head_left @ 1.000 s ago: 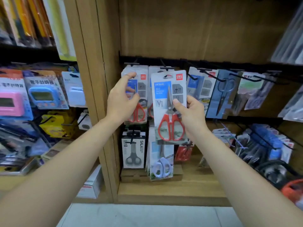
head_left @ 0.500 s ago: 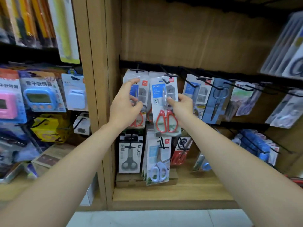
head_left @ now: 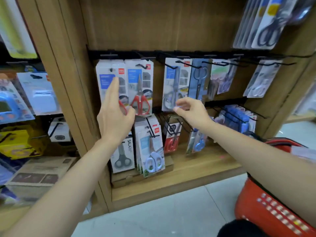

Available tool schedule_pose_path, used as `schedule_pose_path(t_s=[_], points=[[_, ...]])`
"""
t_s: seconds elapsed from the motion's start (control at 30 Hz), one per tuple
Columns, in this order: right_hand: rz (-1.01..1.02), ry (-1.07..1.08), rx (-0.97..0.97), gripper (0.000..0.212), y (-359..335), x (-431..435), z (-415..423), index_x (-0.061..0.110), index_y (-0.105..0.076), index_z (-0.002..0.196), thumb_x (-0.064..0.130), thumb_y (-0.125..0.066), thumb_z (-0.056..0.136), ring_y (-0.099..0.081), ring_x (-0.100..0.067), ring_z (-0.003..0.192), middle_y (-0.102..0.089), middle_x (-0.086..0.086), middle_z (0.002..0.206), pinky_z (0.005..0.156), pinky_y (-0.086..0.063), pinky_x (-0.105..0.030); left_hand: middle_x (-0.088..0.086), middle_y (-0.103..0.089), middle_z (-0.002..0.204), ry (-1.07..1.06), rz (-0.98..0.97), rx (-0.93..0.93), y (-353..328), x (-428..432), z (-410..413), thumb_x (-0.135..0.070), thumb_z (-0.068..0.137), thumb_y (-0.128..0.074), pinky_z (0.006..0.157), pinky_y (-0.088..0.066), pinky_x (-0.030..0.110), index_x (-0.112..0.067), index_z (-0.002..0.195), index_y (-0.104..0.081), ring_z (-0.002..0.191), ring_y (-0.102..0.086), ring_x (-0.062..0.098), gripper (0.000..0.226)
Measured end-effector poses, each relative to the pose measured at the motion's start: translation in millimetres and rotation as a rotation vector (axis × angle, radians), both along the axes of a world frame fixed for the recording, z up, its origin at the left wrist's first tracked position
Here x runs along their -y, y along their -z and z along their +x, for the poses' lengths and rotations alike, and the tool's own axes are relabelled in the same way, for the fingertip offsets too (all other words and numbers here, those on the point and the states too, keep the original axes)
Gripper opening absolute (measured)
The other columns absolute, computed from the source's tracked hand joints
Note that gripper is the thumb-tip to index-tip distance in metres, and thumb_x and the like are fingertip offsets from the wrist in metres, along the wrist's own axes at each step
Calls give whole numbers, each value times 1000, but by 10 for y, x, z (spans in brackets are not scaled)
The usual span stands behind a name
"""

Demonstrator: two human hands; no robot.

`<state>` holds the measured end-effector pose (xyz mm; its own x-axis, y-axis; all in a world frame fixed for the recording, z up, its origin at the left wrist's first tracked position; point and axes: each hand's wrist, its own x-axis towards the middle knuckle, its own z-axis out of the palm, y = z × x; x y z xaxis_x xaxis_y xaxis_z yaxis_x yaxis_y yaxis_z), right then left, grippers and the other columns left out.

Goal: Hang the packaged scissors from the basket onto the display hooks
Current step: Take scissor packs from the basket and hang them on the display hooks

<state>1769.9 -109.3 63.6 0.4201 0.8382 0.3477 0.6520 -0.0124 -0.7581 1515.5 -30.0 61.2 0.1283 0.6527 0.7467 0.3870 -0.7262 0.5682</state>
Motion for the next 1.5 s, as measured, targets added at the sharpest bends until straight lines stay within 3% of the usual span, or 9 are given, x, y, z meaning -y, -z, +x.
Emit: schedule_pose_path(t_s=[0.2,0.4,0.53,0.67,0.83,1.03,1.13,1.23,1.5], points=[[-246,269,187,12,682,1505,804,17,-72,100,21,-79,90,-69,-16,79,-72,3,86,81,-56,-34,-5,-68,119,347,87,-221,756,430,818,-16,87,-62,85,-56,40,-20,116,-71,112,-63,19,31],[-923,536,256,42,1088,2701,1382,16,-57,90,57,-60,96,-60,-29,105,-58,-2,92,77,-38,-24,-15,-74,106,701,0,-552,1363,1016,1852,-29,89,-63,82,-56,40,-31,111,-74,105,-65,17,25],[-895,326,-81,54,1261,3081,1365,22,-65,131,59,-36,104,-51,-10,125,-60,11,124,101,-29,-16,-8,-67,127,873,95,-704,1615,1388,2476,-42,86,-60,91,-51,41,-29,129,-67,117,-58,22,45],[-827,160,34,22,1345,3183,1367,31,-60,113,33,-73,95,-57,8,66,-58,17,80,66,-40,-12,-6,-49,154,1027,291,-795,1712,1692,2936,-60,87,-56,108,-30,40,-34,143,-56,142,-37,23,62],[-784,91,72,38,1380,3217,1420,35,-60,119,23,-80,89,-58,7,67,-58,17,78,64,-41,-11,-12,-62,137,1069,285,-853,1832,1770,2965,-73,95,-38,118,-25,38,-30,127,-61,151,-35,16,58],[-705,-58,-29,52,1385,3356,1426,24,-57,136,20,-80,89,-65,-4,83,-69,6,101,75,-52,-22,-11,-71,115,1052,149,-699,1920,1888,2845,-67,94,-48,112,-35,36,-26,107,-68,136,-53,16,47],[-651,-103,-310,61,1351,3459,1448,25,-50,149,15,-75,94,-66,-9,118,-67,2,136,103,-51,-26,-9,-74,104,1047,94,-639,1895,1887,2789,-58,97,-51,108,-44,40,-22,98,-72,126,-61,19,41],[-633,-63,-516,44,1305,3659,1772,27,-60,141,19,-69,98,-65,-8,122,-68,6,136,101,-54,-27,-5,-73,95,1050,103,-577,1875,1914,2758,-44,100,-51,101,-47,37,-18,89,-73,111,-68,22,36],[-823,371,-73,18,1864,4294,2910,16,-75,110,23,-74,93,-70,-18,94,-75,-3,110,82,-58,-30,-9,-52,75,1057,207,-724,1732,1870,2754,-54,91,-60,71,-38,40,-21,76,-54,70,-51,18,36]])
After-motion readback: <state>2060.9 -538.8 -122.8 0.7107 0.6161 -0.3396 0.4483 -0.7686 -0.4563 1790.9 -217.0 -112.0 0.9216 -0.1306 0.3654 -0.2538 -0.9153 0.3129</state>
